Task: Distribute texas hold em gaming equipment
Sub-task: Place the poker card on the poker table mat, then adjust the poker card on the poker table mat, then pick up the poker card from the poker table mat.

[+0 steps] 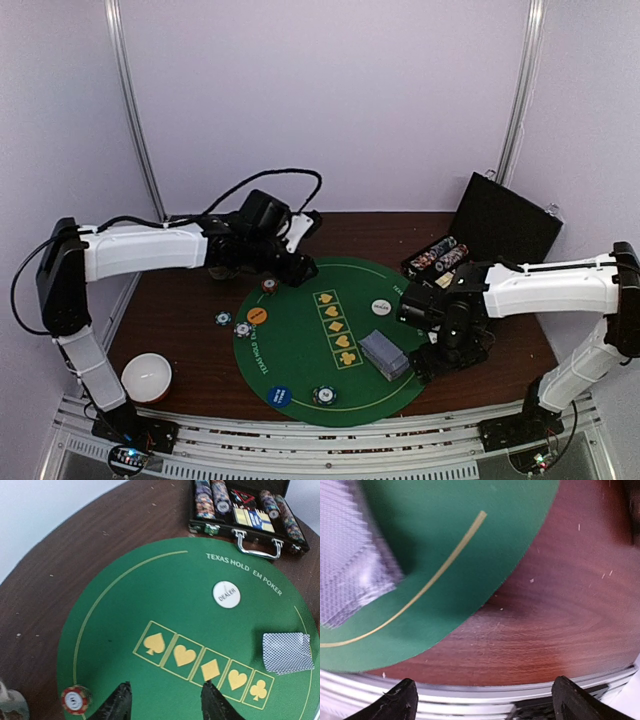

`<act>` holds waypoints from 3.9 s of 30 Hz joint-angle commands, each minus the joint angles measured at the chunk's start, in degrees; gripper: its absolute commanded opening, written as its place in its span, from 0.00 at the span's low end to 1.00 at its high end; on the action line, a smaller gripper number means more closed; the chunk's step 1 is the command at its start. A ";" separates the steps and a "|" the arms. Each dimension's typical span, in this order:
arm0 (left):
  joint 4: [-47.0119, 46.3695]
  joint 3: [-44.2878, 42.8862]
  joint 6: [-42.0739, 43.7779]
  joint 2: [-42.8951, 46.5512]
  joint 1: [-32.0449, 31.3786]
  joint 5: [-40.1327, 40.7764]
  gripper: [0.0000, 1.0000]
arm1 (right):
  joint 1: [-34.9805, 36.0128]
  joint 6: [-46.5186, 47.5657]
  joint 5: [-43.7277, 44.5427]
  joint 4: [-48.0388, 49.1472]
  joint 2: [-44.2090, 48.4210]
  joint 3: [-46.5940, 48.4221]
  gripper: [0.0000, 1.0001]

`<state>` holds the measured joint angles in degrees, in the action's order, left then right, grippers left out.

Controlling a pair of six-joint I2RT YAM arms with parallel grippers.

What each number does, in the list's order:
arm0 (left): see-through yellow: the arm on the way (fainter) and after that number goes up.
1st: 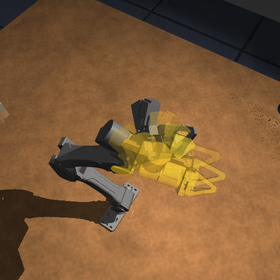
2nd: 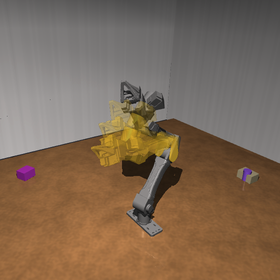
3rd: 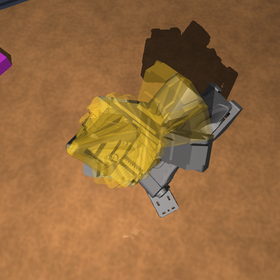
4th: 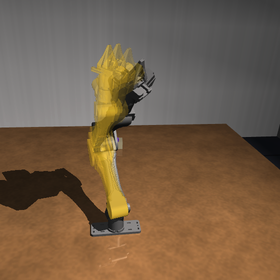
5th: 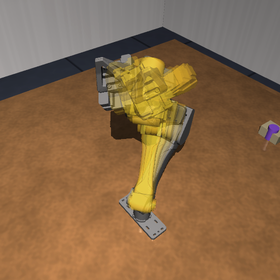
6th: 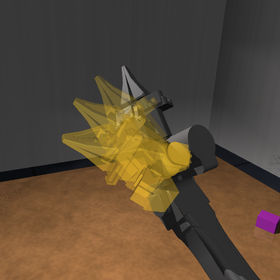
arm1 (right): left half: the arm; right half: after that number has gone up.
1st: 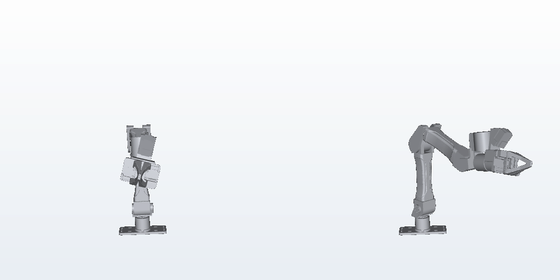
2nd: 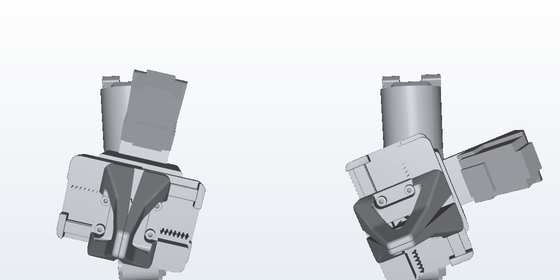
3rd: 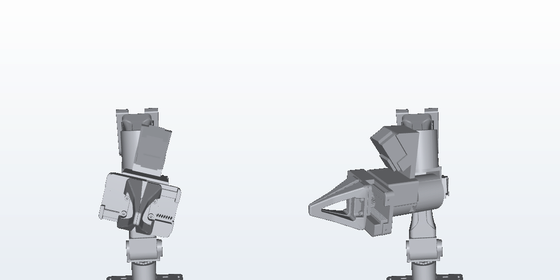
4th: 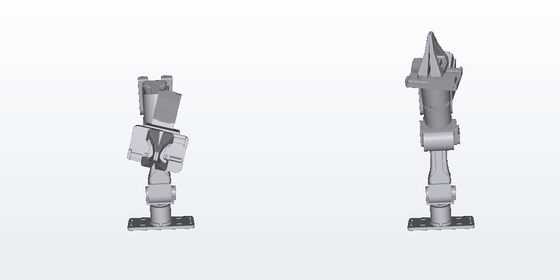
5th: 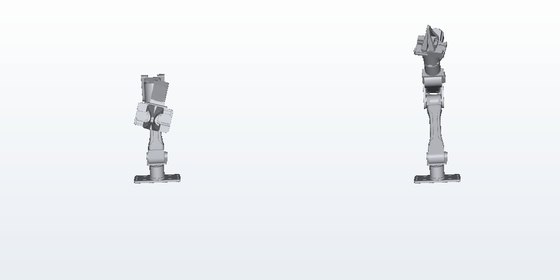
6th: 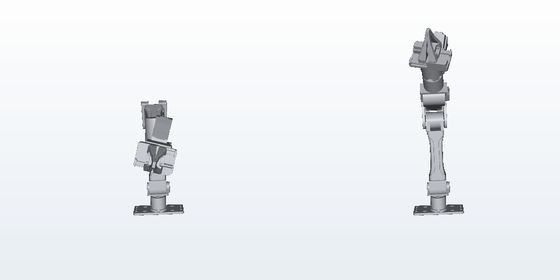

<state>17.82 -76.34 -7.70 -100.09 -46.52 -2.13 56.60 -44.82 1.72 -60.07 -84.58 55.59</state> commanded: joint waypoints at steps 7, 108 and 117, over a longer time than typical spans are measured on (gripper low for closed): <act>3.65 -9.39 2.48 -14.98 -7.38 2.47 0.41 | -1.33 -11.42 1.69 17.92 1.13 -6.22 0.89; 1.86 -4.61 9.19 0.94 1.70 -6.96 0.86 | -2.63 29.56 -0.98 20.08 -17.14 5.84 0.83; 1.82 -4.84 9.03 0.67 1.70 -7.63 0.86 | -2.02 29.06 -0.59 23.77 -16.64 2.06 0.80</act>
<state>21.10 -81.34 0.62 -98.74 -44.91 -8.73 54.15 -15.42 -1.54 -36.82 -100.57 60.51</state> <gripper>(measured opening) 0.856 0.804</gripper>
